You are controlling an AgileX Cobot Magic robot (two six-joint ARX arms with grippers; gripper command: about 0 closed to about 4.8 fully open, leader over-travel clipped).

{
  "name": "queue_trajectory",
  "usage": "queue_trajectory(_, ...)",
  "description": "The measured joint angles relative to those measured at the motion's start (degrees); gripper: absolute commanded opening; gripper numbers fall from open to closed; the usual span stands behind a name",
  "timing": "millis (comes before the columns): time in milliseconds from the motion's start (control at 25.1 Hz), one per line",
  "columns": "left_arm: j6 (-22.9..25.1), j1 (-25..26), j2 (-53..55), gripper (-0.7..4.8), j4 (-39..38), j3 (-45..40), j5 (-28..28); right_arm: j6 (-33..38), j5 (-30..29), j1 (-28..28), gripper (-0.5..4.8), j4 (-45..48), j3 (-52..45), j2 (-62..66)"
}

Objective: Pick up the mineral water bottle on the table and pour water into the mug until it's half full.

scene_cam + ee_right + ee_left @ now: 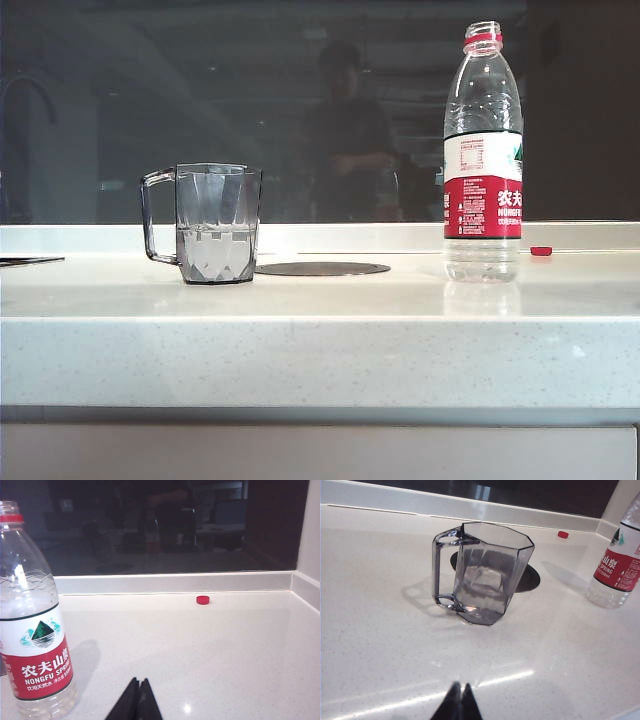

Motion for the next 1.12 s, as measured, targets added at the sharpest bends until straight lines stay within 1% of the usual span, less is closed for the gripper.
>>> queue_trajectory(239,0.0,0.0,0.0,-0.04,0.0,0.0,0.0,0.0,0.0,0.0,0.17,0.0,0.0,0.0)
queue_trajectory(279,0.0,0.0,0.0,-0.04,0.0,0.0,-2.1,0.0,0.0,0.0,0.18,0.0,0.0,0.0)
queue_trajectory(319,0.0,0.0,0.0,-0.04,0.0,0.0,-6.5,0.0,0.0,0.0,0.17,0.0,0.0,0.0)
queue_trajectory(398,0.0,0.0,0.0,-0.04,0.0,0.0,-11.0,0.0,0.0,0.0,0.17,0.0,0.0,0.0)
queue_trajectory(438,0.0,0.0,0.0,-0.04,0.0,0.0,-12.3,0.0,0.0,0.0,0.17,0.0,0.0,0.0)
queue_trajectory(478,0.0,1.2,-0.1,-0.04,0.2,0.0,-13.9,0.0,0.0,0.0,0.17,0.0,0.0,0.0)
queue_trajectory(558,0.1,3.9,-0.1,-0.04,0.5,0.0,-14.6,0.0,0.0,0.0,0.17,0.0,0.0,0.0)
queue_trajectory(598,1.3,6.1,-0.1,-0.04,0.5,0.0,-15.0,0.0,0.0,0.0,0.17,0.0,0.0,0.0)
queue_trajectory(757,4.9,10.4,-0.1,-0.04,0.7,0.0,-14.8,0.0,0.0,0.0,0.18,0.0,0.0,0.0)
queue_trajectory(837,5.8,11.9,-0.1,-0.04,1.0,0.0,-14.2,0.0,0.0,0.0,0.17,0.0,0.0,0.0)
queue_trajectory(956,6.1,15.2,-0.1,-0.04,2.4,0.0,-10.5,0.0,0.0,0.0,0.17,-0.1,0.0,0.0)
queue_trajectory(1115,6.1,19.1,-0.1,-0.04,7.7,0.0,-4.2,0.0,0.0,0.0,0.17,-0.1,0.0,0.0)
